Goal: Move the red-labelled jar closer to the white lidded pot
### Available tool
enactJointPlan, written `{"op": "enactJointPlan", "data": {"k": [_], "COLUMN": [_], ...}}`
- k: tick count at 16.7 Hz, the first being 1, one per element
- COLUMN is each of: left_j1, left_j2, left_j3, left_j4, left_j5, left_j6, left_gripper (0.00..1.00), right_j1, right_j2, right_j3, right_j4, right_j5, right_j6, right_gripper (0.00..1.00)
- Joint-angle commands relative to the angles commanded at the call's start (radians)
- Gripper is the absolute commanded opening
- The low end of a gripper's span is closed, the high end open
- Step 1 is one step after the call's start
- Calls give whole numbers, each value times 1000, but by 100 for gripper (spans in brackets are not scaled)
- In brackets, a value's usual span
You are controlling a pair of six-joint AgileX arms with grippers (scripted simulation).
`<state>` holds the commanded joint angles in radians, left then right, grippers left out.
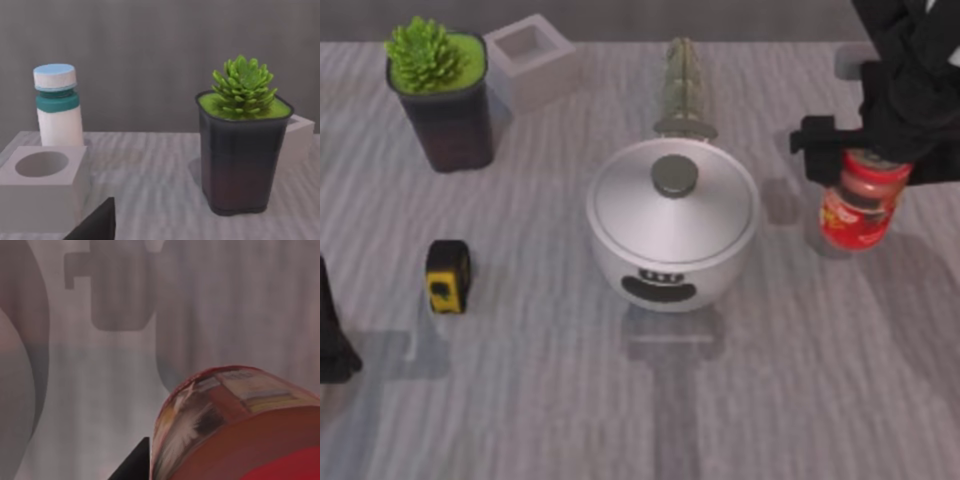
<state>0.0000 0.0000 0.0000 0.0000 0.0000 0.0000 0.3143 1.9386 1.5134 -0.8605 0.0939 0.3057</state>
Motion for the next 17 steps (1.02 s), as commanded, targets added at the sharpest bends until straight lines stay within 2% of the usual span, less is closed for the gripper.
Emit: {"op": "enactJointPlan", "data": {"k": [5, 11, 16, 17], "left_j1": [0, 0, 0, 0], "left_j2": [0, 0, 0, 0], "left_j3": [0, 0, 0, 0], "left_j4": [0, 0, 0, 0], "left_j5": [0, 0, 0, 0], "left_j6": [0, 0, 0, 0], "left_gripper": [100, 100, 100, 100], "right_j1": [-3, -4, -3, -3], "right_j2": [6, 69, 79, 79], "right_j3": [-1, -80, -90, -90], "right_j4": [3, 154, 170, 170], "right_j5": [-3, 0, 0, 0], "right_j6": [2, 0, -1, -1], "right_gripper": [0, 0, 0, 8]}}
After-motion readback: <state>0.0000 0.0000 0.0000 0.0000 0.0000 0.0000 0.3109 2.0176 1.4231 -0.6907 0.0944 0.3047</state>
